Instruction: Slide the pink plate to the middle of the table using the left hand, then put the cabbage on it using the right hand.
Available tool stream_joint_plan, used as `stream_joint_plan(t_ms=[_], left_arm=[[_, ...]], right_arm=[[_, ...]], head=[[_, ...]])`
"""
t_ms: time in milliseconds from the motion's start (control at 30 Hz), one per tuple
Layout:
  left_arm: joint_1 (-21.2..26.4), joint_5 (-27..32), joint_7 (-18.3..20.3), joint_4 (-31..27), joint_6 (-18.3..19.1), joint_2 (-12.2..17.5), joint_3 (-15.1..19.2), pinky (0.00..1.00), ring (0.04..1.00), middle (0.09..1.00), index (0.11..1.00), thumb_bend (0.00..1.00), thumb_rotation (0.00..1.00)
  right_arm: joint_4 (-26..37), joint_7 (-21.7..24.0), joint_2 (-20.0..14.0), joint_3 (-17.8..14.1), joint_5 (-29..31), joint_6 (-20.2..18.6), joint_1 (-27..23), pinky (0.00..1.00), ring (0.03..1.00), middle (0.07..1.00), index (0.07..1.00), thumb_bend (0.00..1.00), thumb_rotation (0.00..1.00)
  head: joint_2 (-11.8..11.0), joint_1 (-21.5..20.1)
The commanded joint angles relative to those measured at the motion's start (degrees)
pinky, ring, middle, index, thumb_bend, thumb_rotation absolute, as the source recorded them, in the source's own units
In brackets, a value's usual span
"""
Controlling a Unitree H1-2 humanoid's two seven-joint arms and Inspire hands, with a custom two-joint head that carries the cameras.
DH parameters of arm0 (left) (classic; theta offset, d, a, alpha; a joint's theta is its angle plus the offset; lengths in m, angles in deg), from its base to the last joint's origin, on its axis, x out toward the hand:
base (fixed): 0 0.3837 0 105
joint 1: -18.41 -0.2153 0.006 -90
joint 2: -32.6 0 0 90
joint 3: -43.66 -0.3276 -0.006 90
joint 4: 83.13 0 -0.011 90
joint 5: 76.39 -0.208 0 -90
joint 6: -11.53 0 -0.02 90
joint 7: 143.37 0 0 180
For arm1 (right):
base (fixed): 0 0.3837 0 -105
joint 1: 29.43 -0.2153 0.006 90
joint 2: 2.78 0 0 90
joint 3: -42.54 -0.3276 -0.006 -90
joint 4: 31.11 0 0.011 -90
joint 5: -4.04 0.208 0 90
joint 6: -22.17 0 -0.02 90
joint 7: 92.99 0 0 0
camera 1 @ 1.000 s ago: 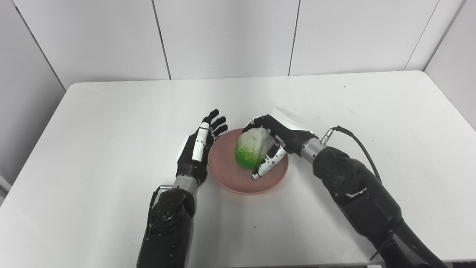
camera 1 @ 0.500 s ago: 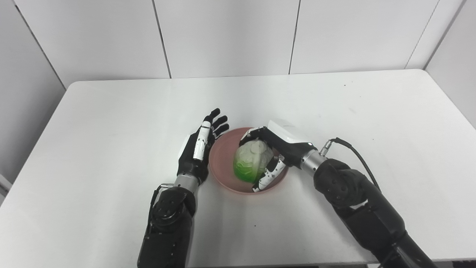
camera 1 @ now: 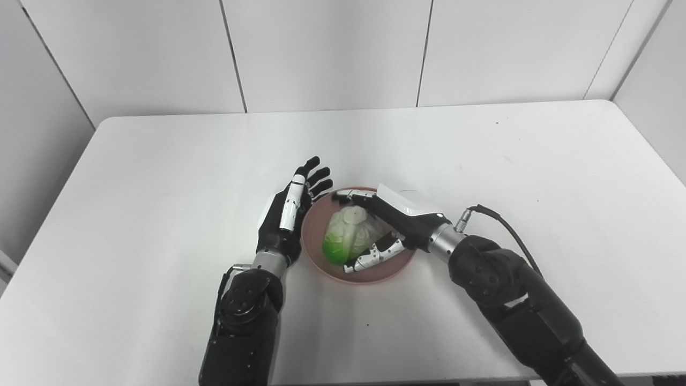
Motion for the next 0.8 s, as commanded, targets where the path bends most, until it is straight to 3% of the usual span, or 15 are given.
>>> stream_joint_plan(t_ms=[0, 100, 500, 633, 700, 767], left_arm=[[-0.76, -0.95, -0.79, 1.57, 2.00, -0.27, -0.25, 0.84, 0.855, 0.866, 0.874, 0.50, 1.00], [-0.66, -0.94, -0.76, 1.91, 1.70, -0.24, -0.22, 0.83, 0.854, 0.866, 0.870, 0.50, 1.00], [-0.52, -0.68, -0.50, 2.18, 1.41, -0.28, 0.29, 0.84, 0.860, 0.876, 0.878, 0.48, 1.00], [-0.91, 0.33, 0.07, 1.78, 1.58, -0.05, 0.92, 0.86, 0.869, 0.883, 0.885, 0.48, 1.00], [-1.27, 0.88, 0.33, 1.62, 0.62, 0.11, 1.31, 0.86, 0.877, 0.884, 0.883, 0.47, 1.00], [-1.56, 0.75, 0.35, 1.64, -0.31, 0.48, 1.44, 0.86, 0.875, 0.887, 0.886, 0.46, 1.00]], right_arm=[[2.16, -0.63, -0.31, -0.58, -0.74, 2.16, -2.24, 0.77, 0.937, 0.990, 0.995, 1.00, 0.55], [2.66, -0.43, -0.62, -0.78, -1.23, 2.02, -2.42, 0.84, 0.979, 1.000, 1.000, 1.00, 0.62], [8.04, 1.34, -2.03, -3.75, 0.14, 1.00, -2.69, 0.82, 0.966, 1.000, 1.000, 1.00, 0.62], [12.26, 0.29, -1.56, -8.15, 4.82, 1.36, -2.06, 0.78, 0.951, 1.000, 1.000, 1.00, 0.62], [14.81, -1.76, -0.71, -11.64, 7.30, 1.26, -1.11, 0.84, 0.969, 1.000, 1.000, 1.00, 0.62], [16.26, -4.41, 0.80, -14.81, 8.14, 0.12, 0.14, 0.85, 0.973, 1.000, 1.000, 1.00, 0.73]], head=[[0.03, 0.02], [0.03, 0.02], [-0.41, -0.47], [-0.95, -0.86], [-1.27, -1.03], [-1.62, -1.21]])
